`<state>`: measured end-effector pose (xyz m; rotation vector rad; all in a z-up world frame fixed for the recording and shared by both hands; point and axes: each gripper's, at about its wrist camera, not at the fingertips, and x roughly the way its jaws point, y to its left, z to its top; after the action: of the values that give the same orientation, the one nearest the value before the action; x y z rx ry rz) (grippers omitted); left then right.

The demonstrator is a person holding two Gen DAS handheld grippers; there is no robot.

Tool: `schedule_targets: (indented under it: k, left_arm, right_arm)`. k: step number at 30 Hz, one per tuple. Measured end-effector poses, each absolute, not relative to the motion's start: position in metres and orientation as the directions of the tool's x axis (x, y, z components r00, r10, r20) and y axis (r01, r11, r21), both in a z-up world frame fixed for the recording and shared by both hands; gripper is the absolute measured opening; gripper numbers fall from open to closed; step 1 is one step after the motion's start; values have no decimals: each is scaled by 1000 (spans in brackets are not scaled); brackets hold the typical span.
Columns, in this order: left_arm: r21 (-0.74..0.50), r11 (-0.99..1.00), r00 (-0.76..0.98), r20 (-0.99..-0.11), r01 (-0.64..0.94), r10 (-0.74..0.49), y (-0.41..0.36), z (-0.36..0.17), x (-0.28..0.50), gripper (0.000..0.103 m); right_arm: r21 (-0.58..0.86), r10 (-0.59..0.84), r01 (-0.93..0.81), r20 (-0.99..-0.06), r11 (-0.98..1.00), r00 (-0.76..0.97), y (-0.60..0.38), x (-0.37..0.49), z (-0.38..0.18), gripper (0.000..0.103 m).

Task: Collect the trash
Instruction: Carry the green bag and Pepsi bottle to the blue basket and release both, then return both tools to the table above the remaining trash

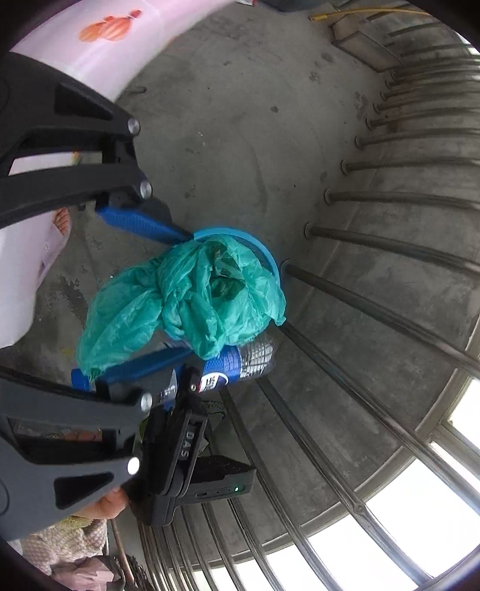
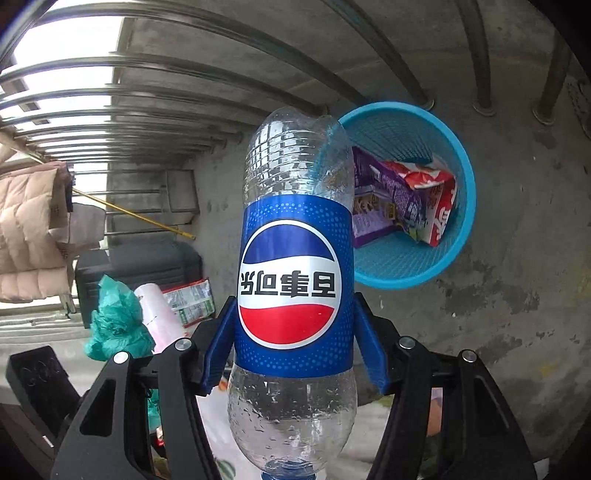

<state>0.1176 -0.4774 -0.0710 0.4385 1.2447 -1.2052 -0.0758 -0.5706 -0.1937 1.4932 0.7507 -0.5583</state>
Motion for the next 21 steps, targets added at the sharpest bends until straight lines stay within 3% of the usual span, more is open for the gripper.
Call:
schedule_targets:
  k: [3, 7, 10, 21]
  left_arm:
    - [-318, 433, -113, -893, 843, -435, -502, -92, 127, 79]
    - [-381, 482, -140, -875, 789, -463, -495, -94, 134, 79]
    - [-359, 488, -91, -868, 796, -488, -471, -84, 136, 79]
    - [-371, 586, 120, -765, 720, -632, -306, -6, 152, 79]
  right_arm:
    - [580, 82, 815, -813, 15, 577, -600, -66, -228, 69]
    - [534, 31, 845, -844, -42, 535, -612, -76, -254, 69]
    - [529, -3, 848, -848, -13, 529, -604, -81, -253, 69]
    - [472, -156, 828, -833, 302, 531, -541, -60, -163, 69]
